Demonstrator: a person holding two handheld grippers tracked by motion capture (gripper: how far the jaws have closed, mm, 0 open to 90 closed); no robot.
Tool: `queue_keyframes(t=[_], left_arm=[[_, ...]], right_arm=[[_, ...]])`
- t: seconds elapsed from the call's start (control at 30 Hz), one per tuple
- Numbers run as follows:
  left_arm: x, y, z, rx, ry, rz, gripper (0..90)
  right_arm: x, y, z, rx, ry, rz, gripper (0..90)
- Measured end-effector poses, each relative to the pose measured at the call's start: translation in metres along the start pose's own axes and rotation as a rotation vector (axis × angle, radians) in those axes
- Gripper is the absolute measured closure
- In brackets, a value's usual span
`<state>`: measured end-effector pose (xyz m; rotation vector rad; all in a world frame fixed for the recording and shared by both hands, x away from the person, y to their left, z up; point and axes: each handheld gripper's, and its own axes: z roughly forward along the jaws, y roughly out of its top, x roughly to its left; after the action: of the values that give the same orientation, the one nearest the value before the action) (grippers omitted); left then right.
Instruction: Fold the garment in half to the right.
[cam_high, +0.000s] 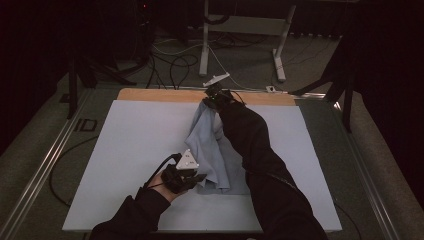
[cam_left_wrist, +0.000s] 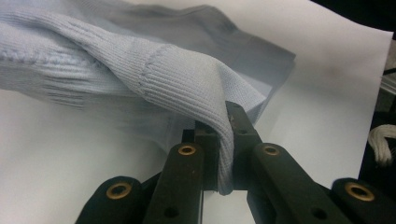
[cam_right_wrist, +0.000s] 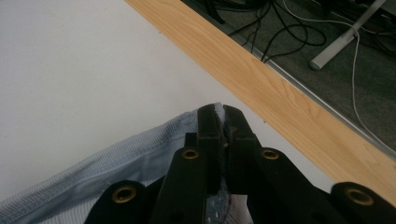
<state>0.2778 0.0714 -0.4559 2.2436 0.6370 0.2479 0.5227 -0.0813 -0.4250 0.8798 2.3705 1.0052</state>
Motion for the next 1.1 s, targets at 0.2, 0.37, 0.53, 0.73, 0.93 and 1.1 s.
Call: queue_keyframes(t=[0.2,0.37,0.53,0.73,0.93,1.1], left_arm=[[-0.006,0.010,0.012,0.012,-0.022,0.028,86.9],[-0.010,0.014,0.020,0.018,-0.036,0.039,87.0],[-0.013,0.019,0.027,0.027,-0.042,0.051,86.9],[-0.020,0.029,0.042,0.058,-0.044,0.084,86.9],[-0.024,0.035,0.055,0.080,-0.056,0.101,86.9],[-0.029,0.039,0.069,0.107,-0.067,0.115,86.9]], right_arm=[[-0.009,-0.010,-0.009,-0.004,-0.011,0.020,87.5],[-0.018,-0.018,-0.014,-0.012,-0.009,0.033,87.5],[-0.032,-0.028,-0.020,-0.016,0.001,0.056,87.4],[-0.046,-0.041,-0.018,-0.001,0.006,0.057,87.4],[-0.052,-0.051,-0.013,0.001,0.010,0.074,87.3],[-0.059,-0.060,-0.010,-0.010,0.028,0.104,87.3]])
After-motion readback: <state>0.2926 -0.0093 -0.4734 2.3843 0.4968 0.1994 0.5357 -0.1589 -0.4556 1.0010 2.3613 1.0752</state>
